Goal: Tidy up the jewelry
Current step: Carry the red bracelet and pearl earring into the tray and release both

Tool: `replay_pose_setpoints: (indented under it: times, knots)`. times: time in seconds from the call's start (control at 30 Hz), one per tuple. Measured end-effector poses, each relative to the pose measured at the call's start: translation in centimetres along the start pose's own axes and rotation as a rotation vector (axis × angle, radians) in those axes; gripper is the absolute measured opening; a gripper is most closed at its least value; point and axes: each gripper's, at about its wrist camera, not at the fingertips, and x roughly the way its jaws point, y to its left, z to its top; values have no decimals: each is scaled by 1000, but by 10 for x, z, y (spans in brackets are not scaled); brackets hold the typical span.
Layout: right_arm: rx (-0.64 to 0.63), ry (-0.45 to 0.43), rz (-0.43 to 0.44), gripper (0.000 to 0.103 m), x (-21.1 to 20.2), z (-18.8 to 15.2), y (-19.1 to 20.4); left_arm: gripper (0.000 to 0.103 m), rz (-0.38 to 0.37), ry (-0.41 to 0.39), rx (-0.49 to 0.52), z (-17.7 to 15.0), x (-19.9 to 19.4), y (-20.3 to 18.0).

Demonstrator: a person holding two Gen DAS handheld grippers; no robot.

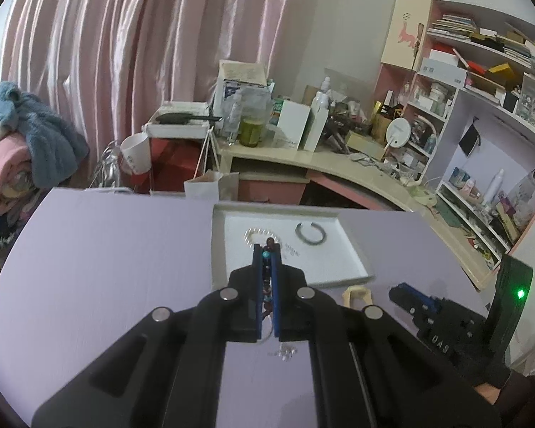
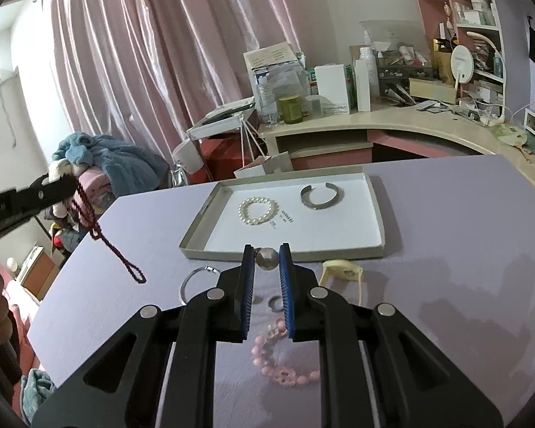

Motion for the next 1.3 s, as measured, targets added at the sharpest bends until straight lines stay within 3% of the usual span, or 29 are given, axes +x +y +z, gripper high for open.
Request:
replay_pose_setpoints:
  times: [0.3, 0.5, 0.93, 1.3]
  knots:
    - [-1, -24, -26, 15, 17, 29, -11, 4, -21, -25, 53, 45, 34, -14]
    - [2, -32, -40, 15, 35, 50, -22, 4, -18, -5, 67, 68, 78, -16]
    - [34, 22, -60, 15, 77, 58, -43, 4, -4, 106, 69, 76, 180, 0]
    - [66, 70, -66, 15, 96, 55, -51, 5, 26, 162, 73, 70, 221, 11]
